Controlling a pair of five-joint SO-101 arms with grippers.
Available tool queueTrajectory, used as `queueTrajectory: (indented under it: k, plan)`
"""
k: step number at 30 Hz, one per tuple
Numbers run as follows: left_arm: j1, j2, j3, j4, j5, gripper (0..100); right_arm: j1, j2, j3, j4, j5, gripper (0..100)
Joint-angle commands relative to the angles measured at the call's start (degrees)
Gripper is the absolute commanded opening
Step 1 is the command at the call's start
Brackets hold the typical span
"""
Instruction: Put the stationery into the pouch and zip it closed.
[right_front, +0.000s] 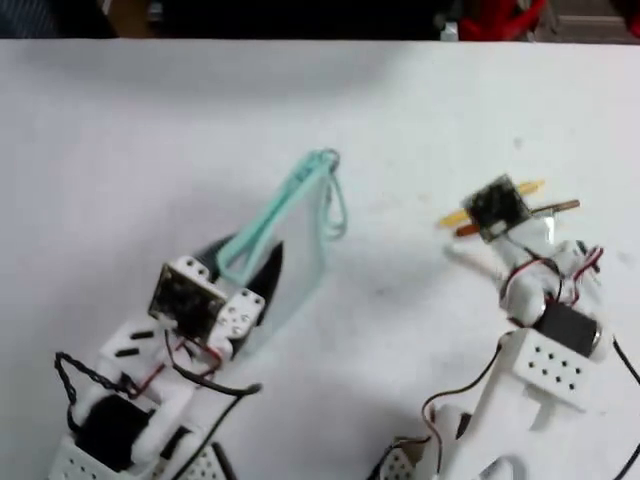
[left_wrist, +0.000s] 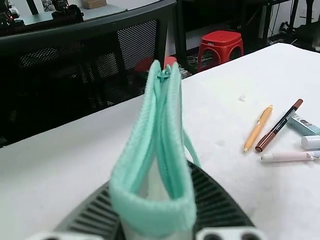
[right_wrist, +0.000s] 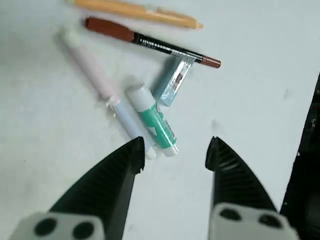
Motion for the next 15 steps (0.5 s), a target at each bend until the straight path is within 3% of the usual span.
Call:
queueTrajectory:
  k: [1,7,15]
  plan:
    - [-0.57,0.75,2.64,0.00,-0.79,10,2.95,3.82,0.18,-5.05,4.84,19.4]
    - [-0.57,1.01,2.64,0.09,-0.70,10,2.86,21.76,-6.77,-8.66,7.56,19.4]
    - [-0.57,0.92,3.60,0.18,-0.70,10,-0.40,45.41,-29.80,4.18,7.74,19.4]
